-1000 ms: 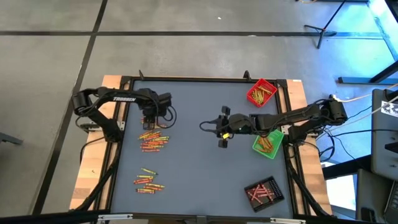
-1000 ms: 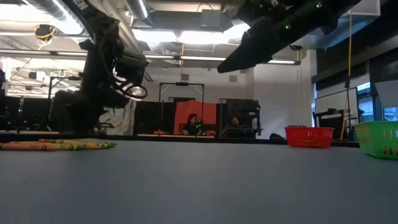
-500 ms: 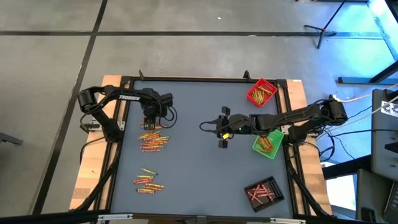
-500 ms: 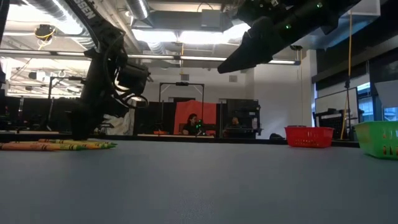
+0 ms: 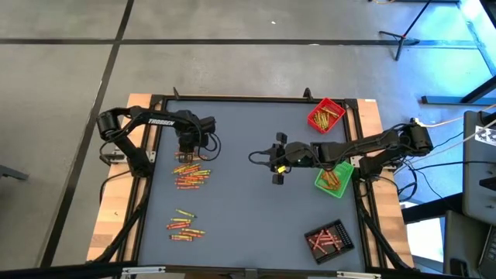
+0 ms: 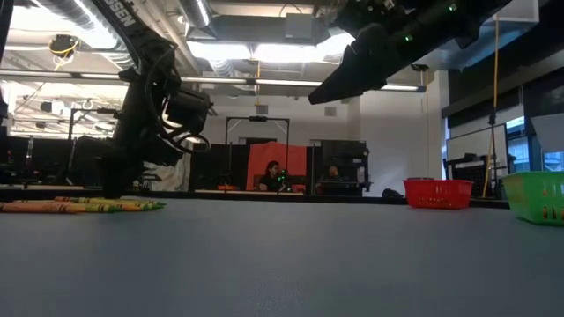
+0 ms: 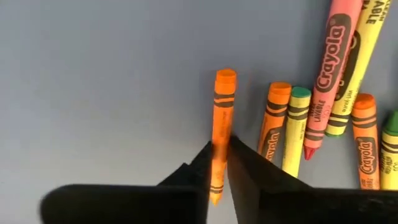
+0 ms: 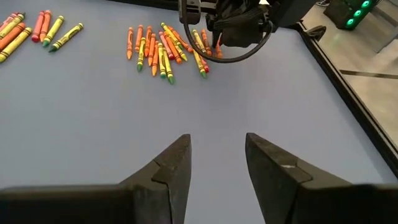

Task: Sort crayons
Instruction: Put the orange crayon into the green bin

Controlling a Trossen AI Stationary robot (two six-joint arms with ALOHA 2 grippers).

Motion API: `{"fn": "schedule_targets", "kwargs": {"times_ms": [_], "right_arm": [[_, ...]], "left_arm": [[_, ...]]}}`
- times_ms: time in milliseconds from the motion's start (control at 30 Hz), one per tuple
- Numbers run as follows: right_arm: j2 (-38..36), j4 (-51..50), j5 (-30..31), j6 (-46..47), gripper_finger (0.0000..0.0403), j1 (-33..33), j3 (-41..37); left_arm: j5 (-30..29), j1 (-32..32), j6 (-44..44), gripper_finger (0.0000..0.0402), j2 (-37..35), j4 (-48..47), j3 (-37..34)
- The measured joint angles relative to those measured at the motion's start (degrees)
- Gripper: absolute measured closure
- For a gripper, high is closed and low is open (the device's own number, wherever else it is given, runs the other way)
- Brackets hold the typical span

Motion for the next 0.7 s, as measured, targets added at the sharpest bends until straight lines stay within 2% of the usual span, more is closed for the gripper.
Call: {"fn": "schedule_targets", "kwargs": {"times_ms": [100, 300, 433, 567, 700], "right_arm": [[0.0, 0.0, 0.0, 0.7, 0.0254, 0.0, 0.0], [-0.3, -2.5, 1.6, 1.6, 0.0254, 0.6, 0.0], [-3.9, -10.4, 10.6, 3.0, 0.0254, 4.9, 1.8], [-7.3, -16.6, 20.6, 5.2, 0.0254, 10.4, 2.6], [-9.5, -19.6, 27.9, 7.1, 0.0254, 14.2, 2.6]], "left_arm": [[-0.5, 0.0, 0.0, 0.0394, 0.0, -0.4, 0.4], [-6.0, -1.2, -0.1, 0.0395, -2.8, -0.8, 2.7], [-9.1, -4.1, -2.1, 0.0399, -8.0, -0.7, 3.4], [-9.0, -8.5, -3.3, 0.0398, -14.8, 4.2, 3.5], [-7.4, -13.2, -7.2, 0.0397, -21.5, 10.7, 3.5]]}}
